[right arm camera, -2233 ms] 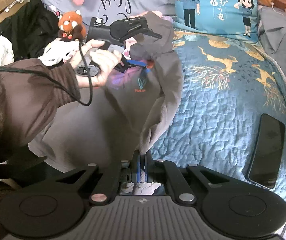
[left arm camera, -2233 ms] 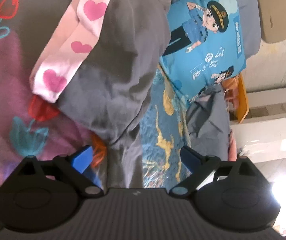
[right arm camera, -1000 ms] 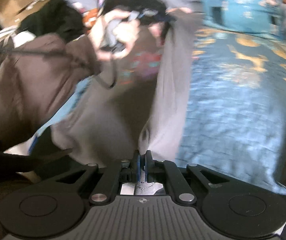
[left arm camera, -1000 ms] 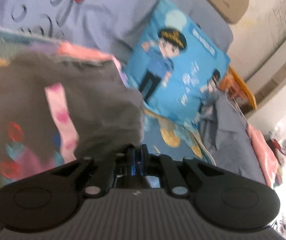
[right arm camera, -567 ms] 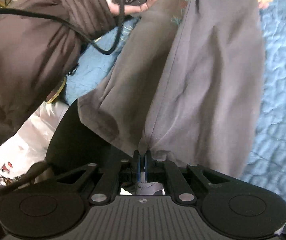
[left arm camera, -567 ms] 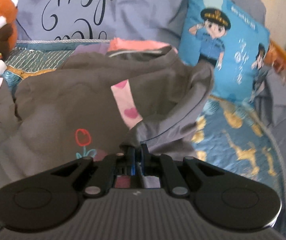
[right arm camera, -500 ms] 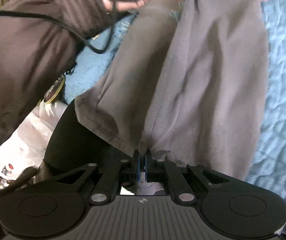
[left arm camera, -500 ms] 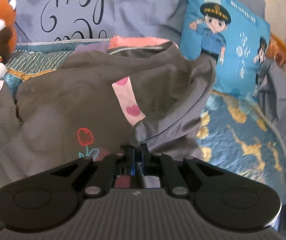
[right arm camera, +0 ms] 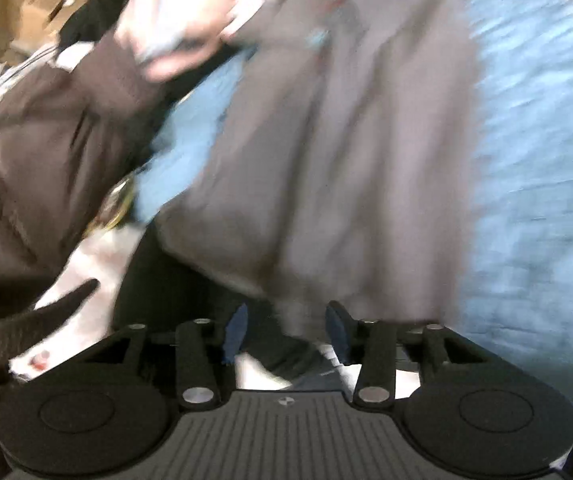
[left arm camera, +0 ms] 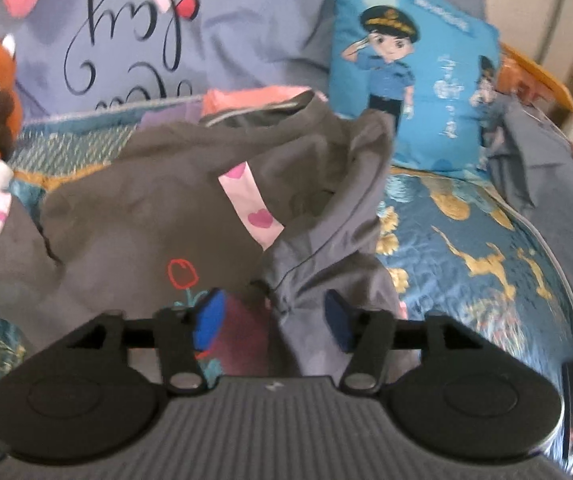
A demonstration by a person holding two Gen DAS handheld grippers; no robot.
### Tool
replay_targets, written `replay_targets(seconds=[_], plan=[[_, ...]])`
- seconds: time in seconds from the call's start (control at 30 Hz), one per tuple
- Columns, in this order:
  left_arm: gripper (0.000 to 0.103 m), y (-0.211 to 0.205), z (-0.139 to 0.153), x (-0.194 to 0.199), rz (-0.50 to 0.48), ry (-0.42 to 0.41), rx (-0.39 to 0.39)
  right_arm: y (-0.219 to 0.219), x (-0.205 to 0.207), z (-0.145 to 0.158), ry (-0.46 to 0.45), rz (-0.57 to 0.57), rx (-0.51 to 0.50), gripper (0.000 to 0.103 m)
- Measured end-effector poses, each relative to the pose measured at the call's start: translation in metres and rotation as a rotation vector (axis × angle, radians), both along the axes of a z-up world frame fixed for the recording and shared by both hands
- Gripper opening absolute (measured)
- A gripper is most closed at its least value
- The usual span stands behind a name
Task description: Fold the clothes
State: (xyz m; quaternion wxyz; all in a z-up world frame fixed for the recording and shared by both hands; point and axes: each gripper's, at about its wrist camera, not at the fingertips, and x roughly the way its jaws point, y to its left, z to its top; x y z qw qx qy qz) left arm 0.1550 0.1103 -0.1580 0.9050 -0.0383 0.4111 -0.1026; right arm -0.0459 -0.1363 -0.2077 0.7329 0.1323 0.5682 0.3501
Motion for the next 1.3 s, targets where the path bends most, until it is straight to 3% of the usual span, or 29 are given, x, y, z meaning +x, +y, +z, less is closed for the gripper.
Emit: replay_targets(seconds=[0.1, 0.17, 0.4, 0.53, 0.67, 0.93, 1.0, 1.17, 1.23, 1.3], plan=[[0.081, 0.008, 0.011, -0.019, -0.05, -0.025, 0.036, -0.024, -0.001, 0.006, -0.053, -0.074, -0.123, 0.05], [0.083, 0.007, 0.013, -0.027, -0.064, -0.026, 0.075, -0.034, 0.002, 0.004, -0.061, -0.109, -0.175, 0.05], [0.083, 0.001, -0.006, -0.028, -0.047, 0.06, 0.113, -0.029, 0.024, -0.034, 0.038, -0.177, -0.091, 0.05], [0.083, 0.001, -0.023, -0.035, -0.045, 0.111, 0.079, -0.016, 0.02, -0.039, 0.054, -0.147, -0.089, 0.05], [0.083, 0.0, -0.034, -0.053, -0.071, 0.131, 0.06, -0.017, 0.008, -0.042, 0.169, -0.079, -0.082, 0.049], [0.086, -0.004, -0.04, -0.084, -0.136, 0.138, 0.056, -0.01, -0.009, -0.013, 0.036, 0.045, -0.222, 0.049], [0.087, -0.008, -0.039, -0.09, -0.16, 0.136, 0.053, -0.008, -0.011, -0.003, -0.086, 0.089, -0.273, 0.05], [0.087, -0.021, -0.034, -0.1, -0.195, 0.135, 0.045, 0.011, -0.023, 0.01, -0.369, 0.404, -0.373, 0.049], [0.087, -0.023, -0.031, -0.1, -0.204, 0.138, 0.033, 0.023, -0.032, 0.008, -0.449, 0.575, -0.418, 0.043], [0.088, -0.025, -0.03, -0.101, -0.208, 0.14, 0.025, 0.029, -0.032, 0.007, -0.483, 0.675, -0.43, 0.037]])
